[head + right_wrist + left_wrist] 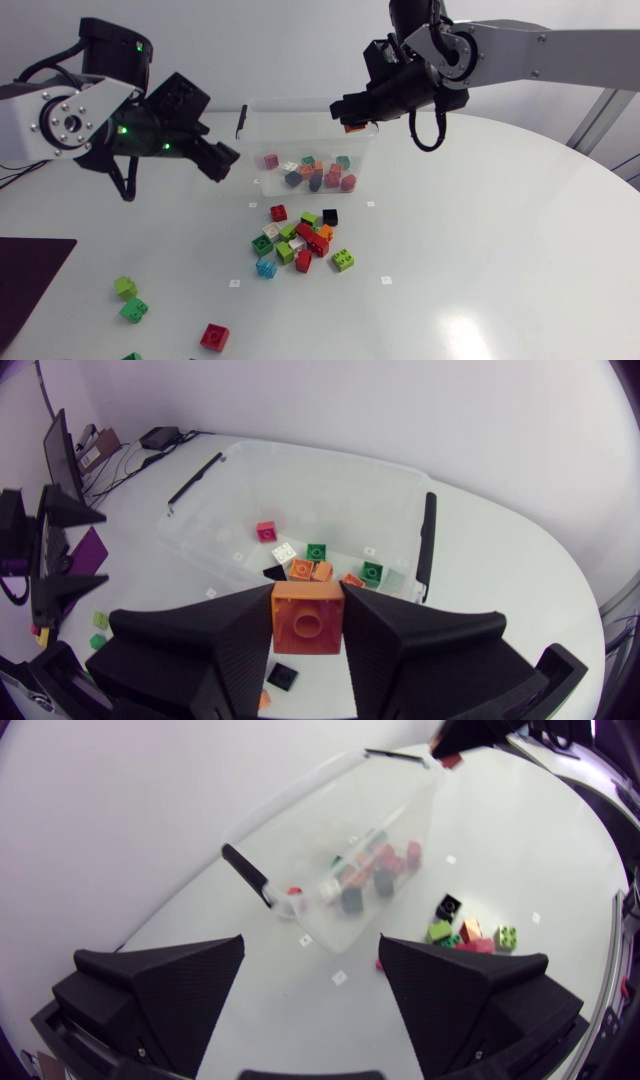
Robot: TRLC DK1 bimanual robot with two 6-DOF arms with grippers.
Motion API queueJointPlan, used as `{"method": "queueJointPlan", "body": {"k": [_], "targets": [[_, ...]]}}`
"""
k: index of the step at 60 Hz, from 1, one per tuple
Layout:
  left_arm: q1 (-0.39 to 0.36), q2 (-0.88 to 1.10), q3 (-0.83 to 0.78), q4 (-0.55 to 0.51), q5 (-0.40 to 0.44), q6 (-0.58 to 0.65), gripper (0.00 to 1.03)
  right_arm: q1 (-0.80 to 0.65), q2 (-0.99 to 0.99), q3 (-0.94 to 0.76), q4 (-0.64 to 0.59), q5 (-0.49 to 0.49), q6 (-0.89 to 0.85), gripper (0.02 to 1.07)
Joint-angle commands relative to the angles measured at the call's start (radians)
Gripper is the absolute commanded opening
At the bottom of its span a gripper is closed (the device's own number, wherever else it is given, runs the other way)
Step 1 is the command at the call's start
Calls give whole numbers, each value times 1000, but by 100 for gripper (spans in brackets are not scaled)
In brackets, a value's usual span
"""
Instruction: Place the duplo bricks in the container
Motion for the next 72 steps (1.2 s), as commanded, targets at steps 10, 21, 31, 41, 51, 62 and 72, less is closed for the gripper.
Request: {"method": "queueJointPlan", "body": {"k": [10,21,31,41,51,62,72], "targets": [[19,-112,-160,-134,83,201,94,-22,106,70,84,-15,-59,38],[2,-169,-240,-221,119,299,94,-30,166,99,141,-20,-122,38],[-33,-196,-277,-295,124,359,94,-33,212,111,207,-20,-204,38],[-71,-232,-326,-391,130,446,94,-34,250,136,254,-18,-276,39],[-85,-229,-349,-443,132,543,94,-39,246,173,257,32,-257,103],[-137,-189,-354,-485,130,589,94,-39,168,133,280,34,-264,103],[-202,-137,-364,-502,104,601,93,-41,85,55,283,32,-286,103]]}}
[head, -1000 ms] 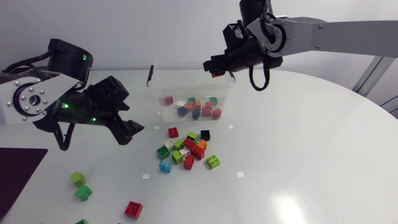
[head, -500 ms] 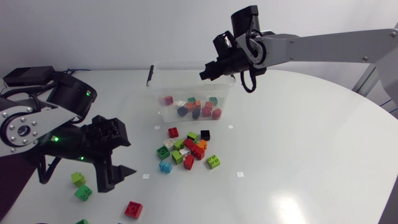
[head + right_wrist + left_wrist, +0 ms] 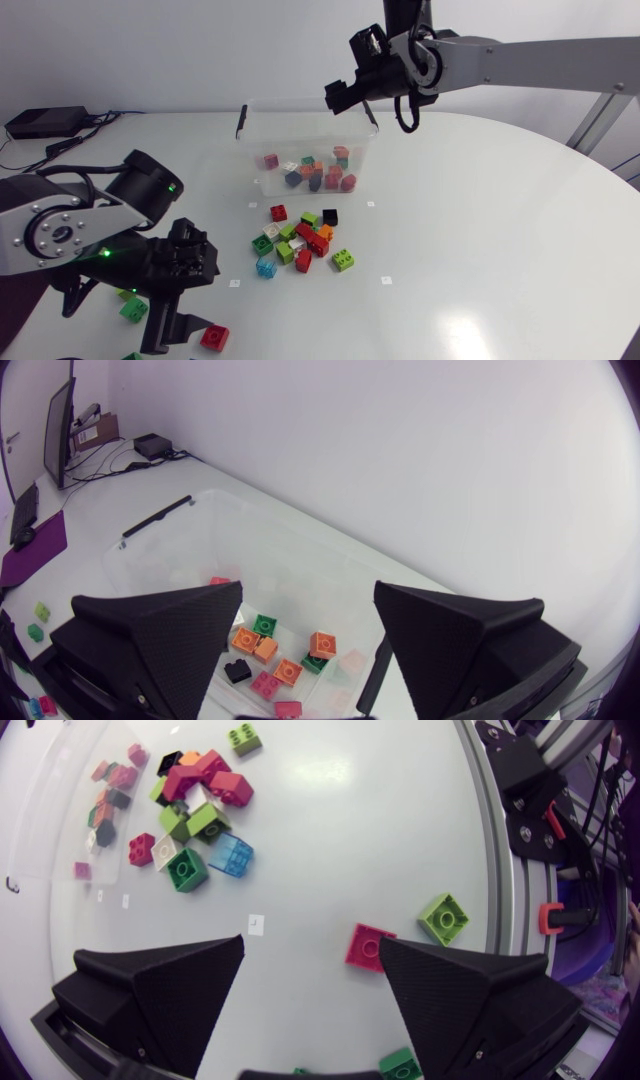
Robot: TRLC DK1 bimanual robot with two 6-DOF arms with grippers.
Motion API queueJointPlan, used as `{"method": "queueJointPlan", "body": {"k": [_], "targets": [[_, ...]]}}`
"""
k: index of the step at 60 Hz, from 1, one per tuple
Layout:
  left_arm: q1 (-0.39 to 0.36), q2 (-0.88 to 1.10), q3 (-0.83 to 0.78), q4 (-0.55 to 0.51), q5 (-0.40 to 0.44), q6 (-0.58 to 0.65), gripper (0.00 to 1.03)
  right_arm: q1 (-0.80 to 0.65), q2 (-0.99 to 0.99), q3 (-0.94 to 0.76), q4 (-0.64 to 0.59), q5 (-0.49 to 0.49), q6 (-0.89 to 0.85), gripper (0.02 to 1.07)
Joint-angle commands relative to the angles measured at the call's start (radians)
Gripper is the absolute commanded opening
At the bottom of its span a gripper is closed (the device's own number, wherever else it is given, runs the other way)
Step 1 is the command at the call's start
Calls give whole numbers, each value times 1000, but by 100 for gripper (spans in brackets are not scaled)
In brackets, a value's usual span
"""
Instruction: Place the duplo bricks in the container
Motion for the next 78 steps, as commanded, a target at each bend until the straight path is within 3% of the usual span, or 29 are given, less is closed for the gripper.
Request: {"method": "queueJointPlan", "body": {"k": [1,25,40,51,64,78], "targets": [[-35,48,-38,-20,-16,38,93,-6,-73,-63,14,2,-27,103],[-66,161,-56,1,-56,63,87,75,-378,-405,-17,-4,-7,102],[-72,187,-105,69,-56,61,83,132,-487,-586,-124,16,89,102],[-70,189,-133,101,-56,60,66,164,-487,-603,-282,18,146,102],[-80,198,-153,148,-56,37,44,204,-426,-599,-390,71,183,101],[-84,193,-168,165,-56,32,22,247,-323,-566,-488,78,210,94]]}}
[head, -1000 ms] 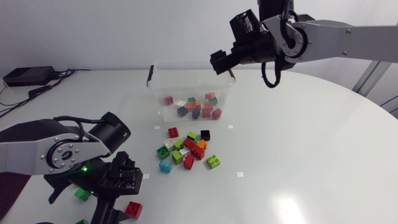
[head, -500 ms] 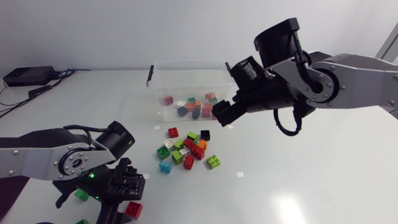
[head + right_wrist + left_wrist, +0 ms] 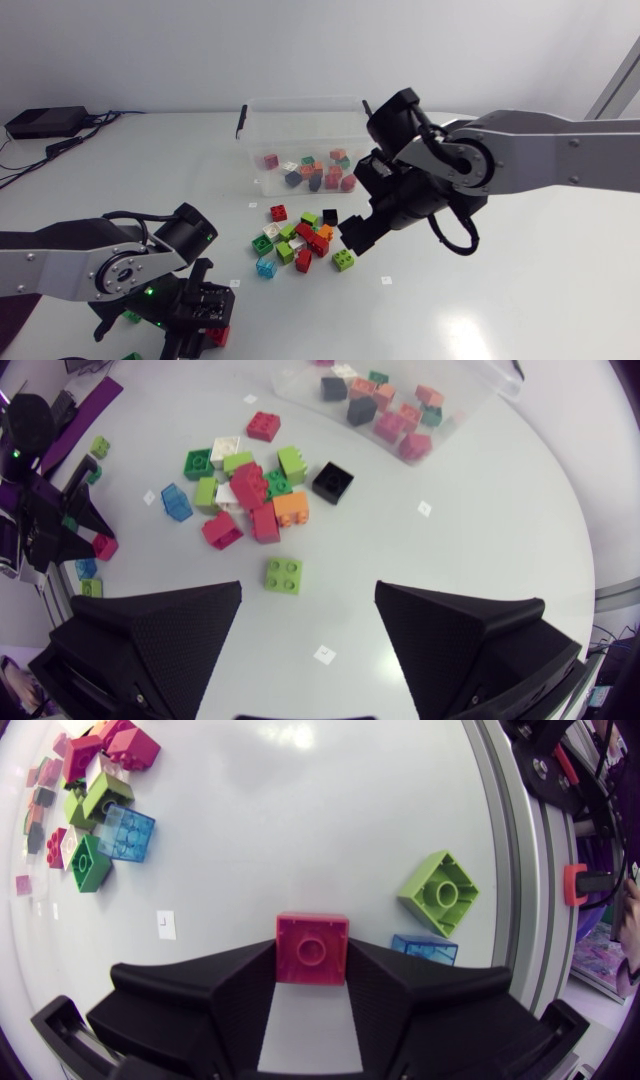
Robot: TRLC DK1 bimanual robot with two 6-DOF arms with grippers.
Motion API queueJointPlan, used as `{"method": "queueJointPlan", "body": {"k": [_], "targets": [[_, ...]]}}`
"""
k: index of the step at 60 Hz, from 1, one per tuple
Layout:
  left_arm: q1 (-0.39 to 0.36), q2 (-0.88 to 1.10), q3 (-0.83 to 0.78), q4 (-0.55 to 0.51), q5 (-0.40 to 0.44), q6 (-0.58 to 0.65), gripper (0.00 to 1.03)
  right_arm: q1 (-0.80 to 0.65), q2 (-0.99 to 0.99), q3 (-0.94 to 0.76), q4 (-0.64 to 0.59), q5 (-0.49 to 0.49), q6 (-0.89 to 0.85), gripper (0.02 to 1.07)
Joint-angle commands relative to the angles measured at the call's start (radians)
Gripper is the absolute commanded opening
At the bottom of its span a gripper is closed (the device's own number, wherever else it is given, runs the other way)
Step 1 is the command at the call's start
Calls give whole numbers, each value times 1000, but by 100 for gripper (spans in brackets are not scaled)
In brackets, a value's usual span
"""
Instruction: Place the duplo bricks in the container
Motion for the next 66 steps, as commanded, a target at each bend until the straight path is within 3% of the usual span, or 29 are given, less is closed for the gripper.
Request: {"method": "queueJointPlan", "body": {"k": [1,21,32,46,66], "targets": [[-9,9,-32,7,-7,1,21,27,62,19,-36,12,33,94],[65,-175,21,3,-2,-6,18,47,232,73,-25,45,35,94],[126,-204,79,14,55,-43,18,47,309,107,-1,56,42,93],[181,-221,130,127,110,-135,18,61,359,124,13,62,58,92],[228,-161,228,351,122,-347,18,86,399,116,65,73,88,61]]}}
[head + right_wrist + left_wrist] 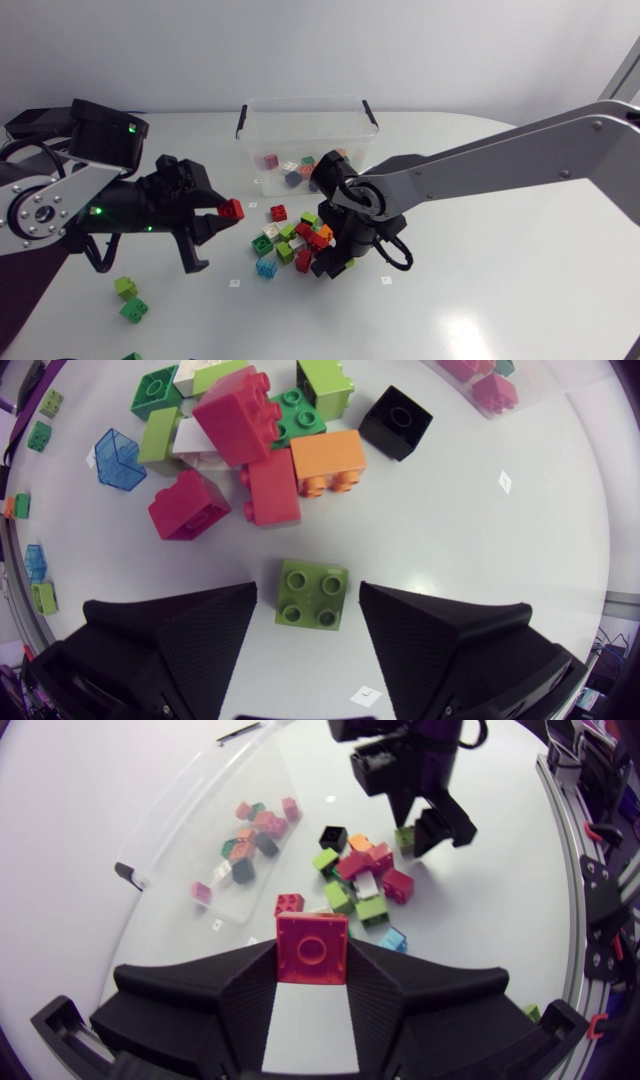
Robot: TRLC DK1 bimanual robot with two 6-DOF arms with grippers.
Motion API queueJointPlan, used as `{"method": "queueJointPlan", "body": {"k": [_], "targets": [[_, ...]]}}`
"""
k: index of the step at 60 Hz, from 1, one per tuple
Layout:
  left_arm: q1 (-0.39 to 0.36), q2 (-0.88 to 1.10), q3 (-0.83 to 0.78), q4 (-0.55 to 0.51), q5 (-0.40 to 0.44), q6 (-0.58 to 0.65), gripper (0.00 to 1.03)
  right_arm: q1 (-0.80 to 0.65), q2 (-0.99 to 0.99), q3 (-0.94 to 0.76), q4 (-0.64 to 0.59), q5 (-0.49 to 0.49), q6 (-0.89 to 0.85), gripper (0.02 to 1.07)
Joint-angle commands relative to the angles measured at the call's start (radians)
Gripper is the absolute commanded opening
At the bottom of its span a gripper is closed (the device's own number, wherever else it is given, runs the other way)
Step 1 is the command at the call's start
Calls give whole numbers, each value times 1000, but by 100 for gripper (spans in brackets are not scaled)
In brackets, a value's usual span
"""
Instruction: Place the duplo bricks in the container
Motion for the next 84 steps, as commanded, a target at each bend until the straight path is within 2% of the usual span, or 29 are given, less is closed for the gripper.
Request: {"method": "queueJointPlan", "body": {"k": [1,6,14,31,38,46,59,63,68,76,81,84], "targets": [[28,40,64,47,10,-79,18,7,31,11,15,13,30,59],[45,79,102,118,10,-152,18,8,36,8,24,13,30,44],[48,131,142,194,8,-229,18,13,33,-4,30,15,30,40],[45,273,274,322,-41,-356,18,-4,-73,-38,26,24,30,36],[43,349,343,329,-47,-396,18,-26,-133,-41,12,24,25,35],[17,431,417,357,-99,-427,18,-47,-207,-24,-14,25,22,35],[22,566,555,372,-151,-499,19,-72,-273,46,-48,27,22,35],[20,593,579,377,-167,-507,27,-79,-280,77,-54,27,22,35],[17,617,604,375,-178,-521,43,-92,-283,122,-62,27,21,35],[11,634,621,365,-201,-525,85,-112,-279,206,-68,27,21,35],[15,631,624,354,-202,-525,98,-116,-264,264,-69,27,19,35],[23,623,628,332,-202,-524,98,-124,-250,297,-66,27,19,35]]}}
